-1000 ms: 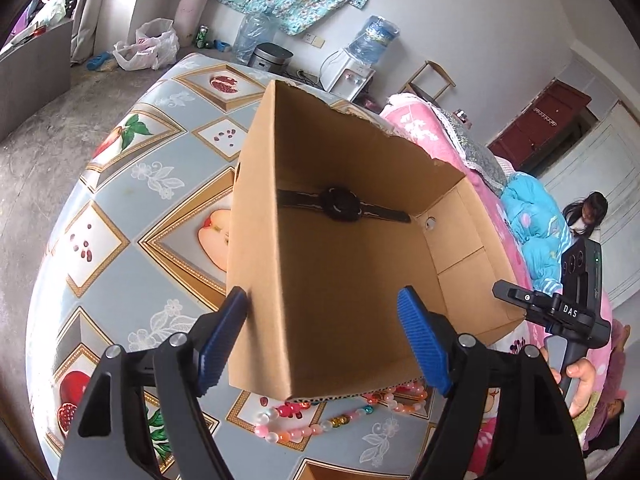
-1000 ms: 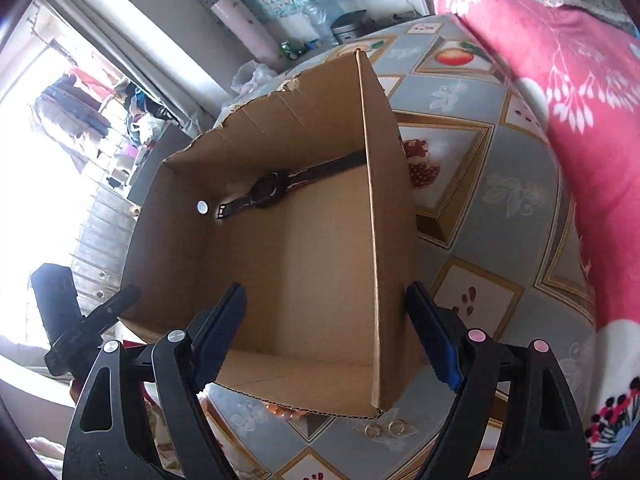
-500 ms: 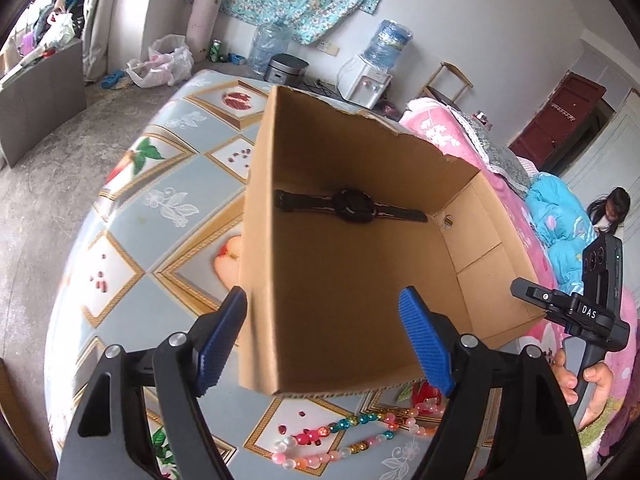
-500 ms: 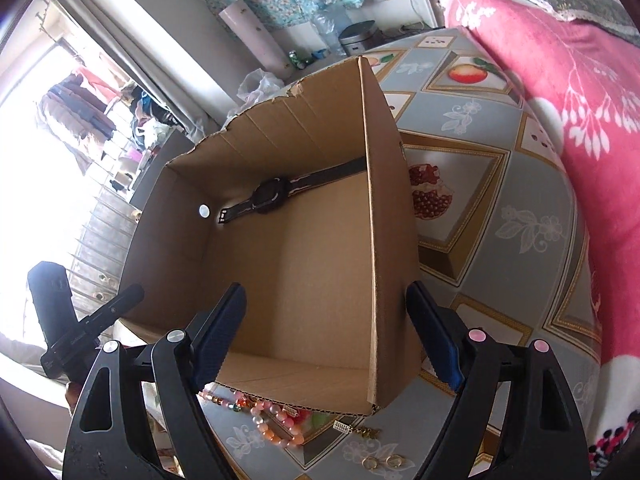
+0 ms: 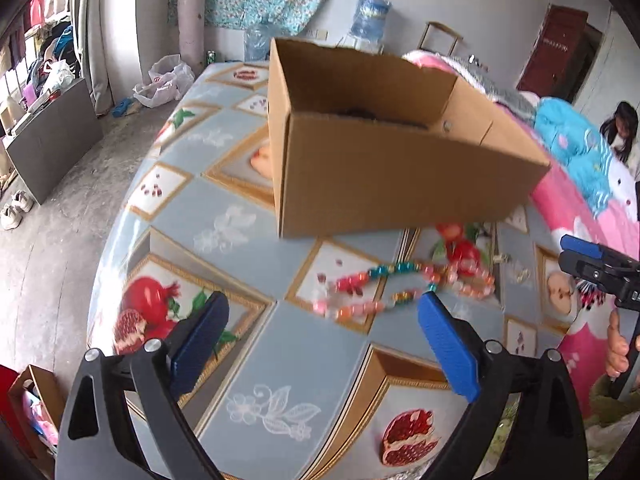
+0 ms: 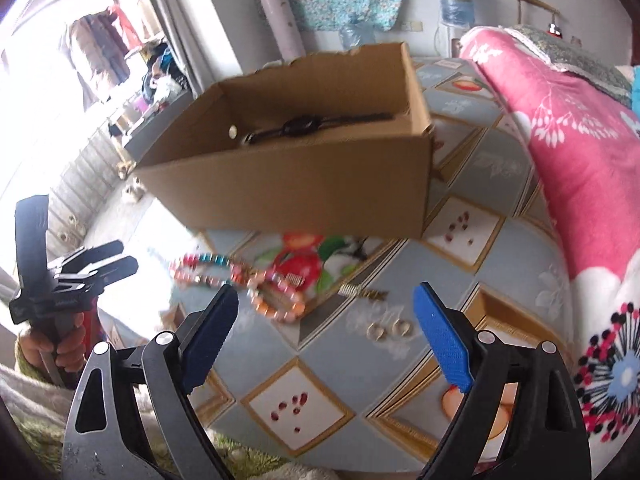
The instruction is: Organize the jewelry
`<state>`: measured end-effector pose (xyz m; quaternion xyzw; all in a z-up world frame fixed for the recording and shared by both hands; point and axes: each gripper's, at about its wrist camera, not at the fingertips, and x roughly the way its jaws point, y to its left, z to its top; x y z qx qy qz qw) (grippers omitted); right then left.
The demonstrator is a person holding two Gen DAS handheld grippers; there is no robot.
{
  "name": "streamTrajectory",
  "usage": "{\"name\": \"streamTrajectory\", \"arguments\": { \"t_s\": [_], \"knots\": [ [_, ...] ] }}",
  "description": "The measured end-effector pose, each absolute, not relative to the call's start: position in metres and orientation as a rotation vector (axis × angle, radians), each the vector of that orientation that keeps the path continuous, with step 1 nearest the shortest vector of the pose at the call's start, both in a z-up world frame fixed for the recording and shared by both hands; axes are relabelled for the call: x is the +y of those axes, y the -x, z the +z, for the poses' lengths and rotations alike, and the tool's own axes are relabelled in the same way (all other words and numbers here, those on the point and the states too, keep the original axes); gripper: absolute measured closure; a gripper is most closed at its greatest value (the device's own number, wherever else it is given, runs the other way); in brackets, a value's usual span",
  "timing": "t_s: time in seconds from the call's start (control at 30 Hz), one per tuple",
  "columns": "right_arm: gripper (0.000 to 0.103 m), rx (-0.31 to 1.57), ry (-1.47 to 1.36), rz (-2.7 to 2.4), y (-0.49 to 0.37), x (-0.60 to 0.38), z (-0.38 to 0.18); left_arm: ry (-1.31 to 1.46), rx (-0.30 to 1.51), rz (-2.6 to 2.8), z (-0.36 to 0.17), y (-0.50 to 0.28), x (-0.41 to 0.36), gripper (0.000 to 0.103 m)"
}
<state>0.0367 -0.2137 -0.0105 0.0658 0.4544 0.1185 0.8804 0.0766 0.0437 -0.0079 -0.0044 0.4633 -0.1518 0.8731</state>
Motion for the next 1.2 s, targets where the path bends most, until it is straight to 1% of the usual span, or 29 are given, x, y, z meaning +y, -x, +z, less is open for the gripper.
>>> {"name": "streamTrajectory", "arguments": {
  "t_s": [0.17,0.27,0.3,0.4,0.43,0.53,0.93,1.2],
  "knots": [
    [0.015,1.074,-0.041,0.294,-0.031,-0.172,-0.047,-0.084,1.034,-0.280,-0.046,-0.067,0.032,0.010],
    [0.015,1.141,0.001,0.270,-0.038,-0.160,-0.065,-0.117,1.043,-0.265,-0.056,-0.066,0.031,0.009],
    [0.014,1.164,0.007,0.251,-0.041,-0.158,-0.070,-0.128,1.033,-0.262,-0.056,-0.066,0.031,0.007],
    [0.008,1.163,0.038,0.232,-0.045,-0.154,-0.075,-0.144,1.015,-0.270,-0.059,-0.064,0.031,0.005],
    [0.008,1.166,0.063,0.225,-0.046,-0.151,-0.077,-0.147,1.005,-0.272,-0.060,-0.063,0.031,0.005],
    [0.008,1.176,0.144,0.188,-0.049,-0.144,-0.081,-0.155,0.977,-0.273,-0.060,-0.059,0.031,0.005],
    [0.008,1.158,0.118,0.148,-0.040,-0.140,-0.083,-0.165,1.018,-0.259,-0.060,-0.062,0.030,0.004],
    [0.008,1.166,0.128,0.177,-0.039,-0.144,-0.081,-0.164,1.012,-0.260,-0.060,-0.061,0.030,0.004]
  ]
}}
